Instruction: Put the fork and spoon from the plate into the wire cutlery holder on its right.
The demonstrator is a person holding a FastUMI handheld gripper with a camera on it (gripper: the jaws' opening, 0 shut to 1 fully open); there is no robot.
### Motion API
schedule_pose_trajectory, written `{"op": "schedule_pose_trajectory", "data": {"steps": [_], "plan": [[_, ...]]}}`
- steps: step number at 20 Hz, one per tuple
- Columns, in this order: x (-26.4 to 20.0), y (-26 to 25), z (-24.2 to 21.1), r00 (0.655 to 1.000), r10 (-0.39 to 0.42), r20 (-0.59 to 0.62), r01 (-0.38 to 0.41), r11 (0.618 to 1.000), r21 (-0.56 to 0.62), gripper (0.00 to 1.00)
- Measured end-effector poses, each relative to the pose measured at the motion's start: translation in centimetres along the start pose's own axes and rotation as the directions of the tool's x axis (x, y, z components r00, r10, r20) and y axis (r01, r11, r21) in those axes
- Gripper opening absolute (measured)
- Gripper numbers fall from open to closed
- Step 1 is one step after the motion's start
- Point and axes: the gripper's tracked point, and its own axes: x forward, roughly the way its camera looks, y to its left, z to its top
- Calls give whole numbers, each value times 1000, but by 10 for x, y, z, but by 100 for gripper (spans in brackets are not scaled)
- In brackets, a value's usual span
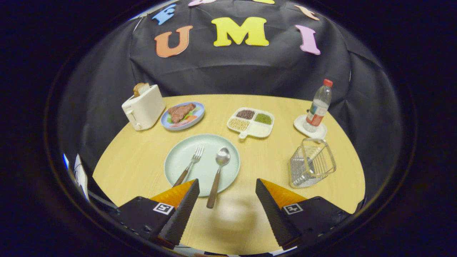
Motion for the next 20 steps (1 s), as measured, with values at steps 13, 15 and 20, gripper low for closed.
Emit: {"op": "schedule_pose_trajectory", "data": {"steps": [13, 15, 20], "plan": [[48, 15, -57, 924, -36, -380, 42, 999, 9, 81], [54, 13, -58, 907, -58, -417, 49, 998, -32, 77], [63, 5, -51, 890, -94, -447, 90, 996, -30, 45]]}}
